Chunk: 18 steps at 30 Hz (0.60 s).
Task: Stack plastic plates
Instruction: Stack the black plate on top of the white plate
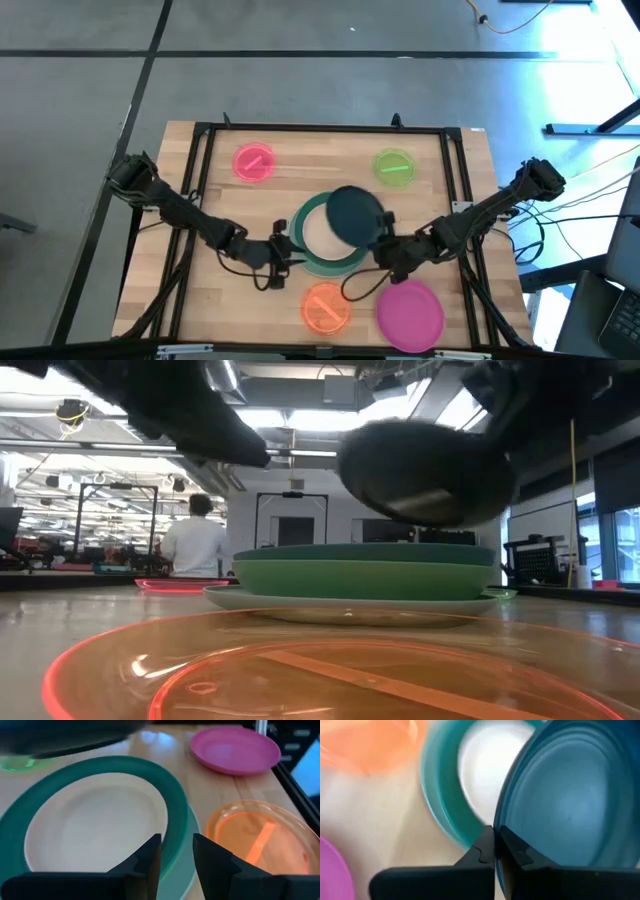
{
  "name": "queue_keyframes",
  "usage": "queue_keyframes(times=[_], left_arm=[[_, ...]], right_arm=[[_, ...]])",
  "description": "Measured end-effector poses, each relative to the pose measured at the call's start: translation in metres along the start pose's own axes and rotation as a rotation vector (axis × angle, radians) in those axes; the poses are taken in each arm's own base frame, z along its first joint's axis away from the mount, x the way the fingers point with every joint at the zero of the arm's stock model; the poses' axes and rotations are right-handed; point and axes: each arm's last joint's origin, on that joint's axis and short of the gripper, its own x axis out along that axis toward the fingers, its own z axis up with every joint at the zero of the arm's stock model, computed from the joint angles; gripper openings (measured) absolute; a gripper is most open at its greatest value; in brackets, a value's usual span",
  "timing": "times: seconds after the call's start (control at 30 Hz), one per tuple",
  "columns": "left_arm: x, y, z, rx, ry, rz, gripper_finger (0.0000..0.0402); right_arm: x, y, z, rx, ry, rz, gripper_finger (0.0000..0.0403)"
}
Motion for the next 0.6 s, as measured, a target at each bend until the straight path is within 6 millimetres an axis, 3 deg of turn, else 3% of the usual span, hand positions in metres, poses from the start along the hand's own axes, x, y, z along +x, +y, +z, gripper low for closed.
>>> queue_keyframes(times=[0.23,0.43,0.6], left_arm=[[0.001,0.011,-0.012,-0.051,-0.085,0.026,0.0105],[0.002,0.015,-0.011,-0.067,-0.102,0.032,0.0105],[0.002,0.014,-0.010,-0.073,-0.113,0.029,0.0105]], right_arm=[[0.031,-0.006,0.013,-0.031,-0.069,0.109,0.0000],[0.063,-0.012,0.010,-0.032,-0.021,0.154,0.0000],[0.078,-0.016,0.006,0.048,0.026,0.207,0.0000]])
